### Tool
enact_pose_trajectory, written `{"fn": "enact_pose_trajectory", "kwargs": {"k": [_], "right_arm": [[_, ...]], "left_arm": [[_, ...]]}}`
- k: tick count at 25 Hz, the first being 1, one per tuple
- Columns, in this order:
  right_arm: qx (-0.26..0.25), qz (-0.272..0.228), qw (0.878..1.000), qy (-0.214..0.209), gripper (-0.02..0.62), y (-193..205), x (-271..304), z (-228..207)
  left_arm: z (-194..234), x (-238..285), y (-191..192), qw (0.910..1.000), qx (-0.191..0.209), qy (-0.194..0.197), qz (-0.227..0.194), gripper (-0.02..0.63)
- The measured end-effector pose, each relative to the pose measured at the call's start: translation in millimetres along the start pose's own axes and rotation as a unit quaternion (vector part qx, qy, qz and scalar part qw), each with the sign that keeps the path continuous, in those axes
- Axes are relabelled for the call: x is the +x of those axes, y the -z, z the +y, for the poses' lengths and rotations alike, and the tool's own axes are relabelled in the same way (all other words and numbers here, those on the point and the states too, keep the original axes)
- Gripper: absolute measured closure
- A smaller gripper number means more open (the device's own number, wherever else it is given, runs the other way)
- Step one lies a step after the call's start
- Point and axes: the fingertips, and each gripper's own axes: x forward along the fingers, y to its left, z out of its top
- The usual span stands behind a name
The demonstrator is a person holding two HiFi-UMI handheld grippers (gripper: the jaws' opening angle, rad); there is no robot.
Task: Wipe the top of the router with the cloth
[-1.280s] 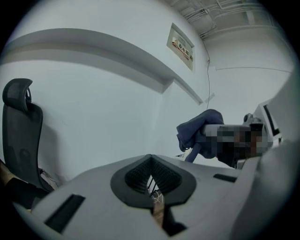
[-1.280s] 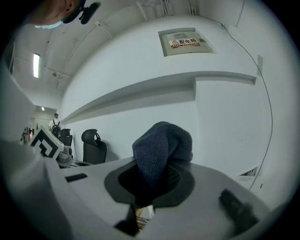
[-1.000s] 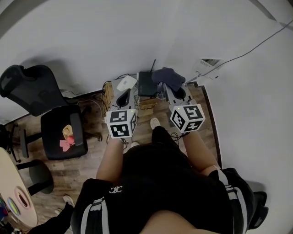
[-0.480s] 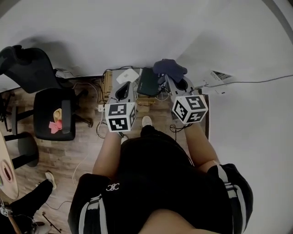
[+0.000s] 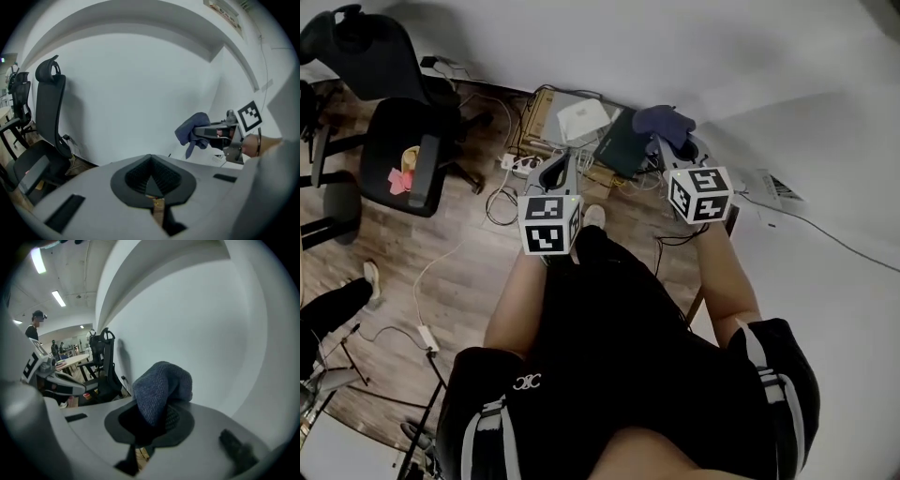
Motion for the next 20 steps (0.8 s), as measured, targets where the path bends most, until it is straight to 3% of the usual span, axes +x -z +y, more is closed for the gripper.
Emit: {"fn": "enact_pose_trajectory", "kwargs": {"k": [7,11,20], "right_arm": [[-0.051,0.098,0.993,-0.031,0.551,57.4,83.0,-32.2],[-0.079,0.166,0.982,-0.039,0.551,104.9,130.3,-48.1],[-0.063,0.275,0.959,-0.003,0.551,195.1,199.9,-97.8]], "left_arm": [[13.3,19.5,32.1,0.9984,-0.023,-0.038,0.034,0.595],[17.1,29.7,48.4,0.9971,-0.034,-0.046,0.050,0.595],[18.1,60.4,77.1,0.9945,-0.042,-0.049,0.083,0.595]]}}
